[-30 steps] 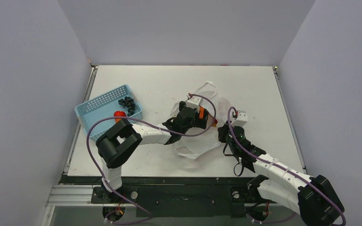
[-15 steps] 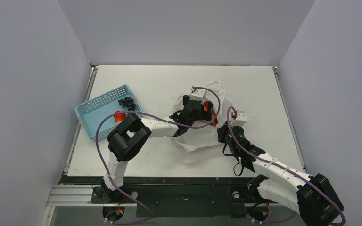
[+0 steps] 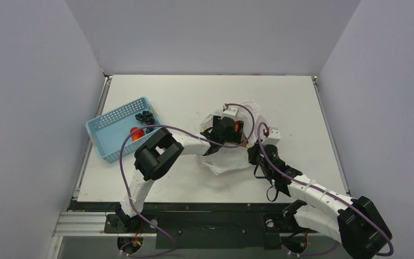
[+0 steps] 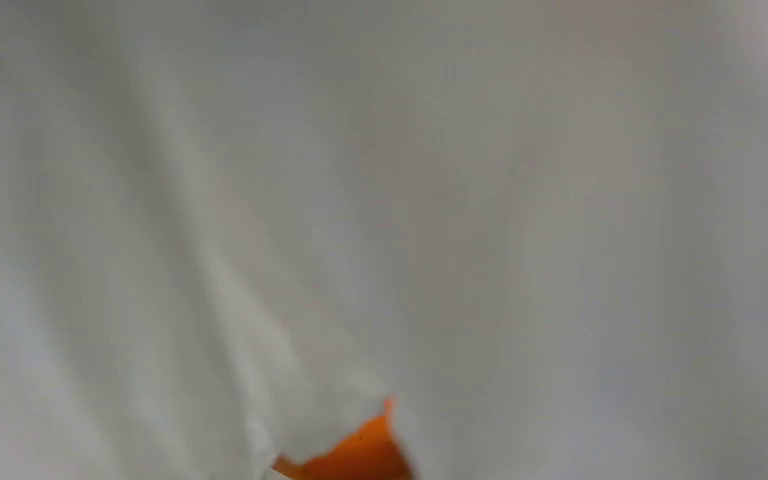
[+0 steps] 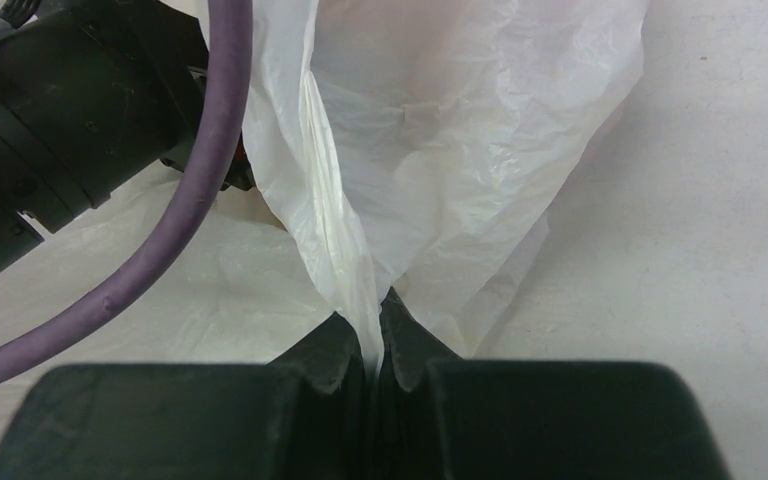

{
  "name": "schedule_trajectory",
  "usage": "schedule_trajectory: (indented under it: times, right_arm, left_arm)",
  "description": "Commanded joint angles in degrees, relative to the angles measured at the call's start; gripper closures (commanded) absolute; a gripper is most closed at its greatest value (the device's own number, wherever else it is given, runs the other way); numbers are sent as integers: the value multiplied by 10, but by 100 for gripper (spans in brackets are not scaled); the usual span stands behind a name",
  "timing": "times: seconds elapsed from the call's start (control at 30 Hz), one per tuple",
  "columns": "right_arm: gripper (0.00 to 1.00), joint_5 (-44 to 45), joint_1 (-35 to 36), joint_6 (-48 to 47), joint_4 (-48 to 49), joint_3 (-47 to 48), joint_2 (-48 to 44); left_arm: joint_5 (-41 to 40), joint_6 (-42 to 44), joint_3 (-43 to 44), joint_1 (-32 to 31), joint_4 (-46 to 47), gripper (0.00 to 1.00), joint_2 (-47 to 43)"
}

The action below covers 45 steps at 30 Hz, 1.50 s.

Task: Take the fake fruits out of the plastic bag
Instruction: Take out the fake fruit from the plastic bag.

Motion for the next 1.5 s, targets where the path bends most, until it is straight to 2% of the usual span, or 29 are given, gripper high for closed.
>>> schedule_trajectory:
  times: [0.0,0.1,0.23,0.5,0.83,1.13,1.3,1.47]
  right_arm:
    - [100,-7,-2,-4,29,8,8]
    - [100,-2,-2,-4,30,4,2]
    - [100,3,-2,-6,26,6,4]
    - [100,3,-2,-5,30,10,11]
    - [100,0,-2,-7,30,9,8]
    - [100,1,-2,-8,29,13,12]
    - [100,-4,-2,-8,33,13,15]
    - [100,-21,-2,-2,42,18,32]
  left_arm:
    - [-6,-9,35,2,-10,27,-1]
    - [2,-8,45,1,-28,41,-7]
    - [2,2,42,-4,-40,55,-45]
    - [28,-17,11,-2,-112,67,-149]
    - [158,-133,-90,19,-90,71,-279]
    - [269,-207,-224,82,-46,75,-416]
    - [281,-176,-259,131,-154,74,-503]
    - [270,-129,-281,235,-309,72,-631]
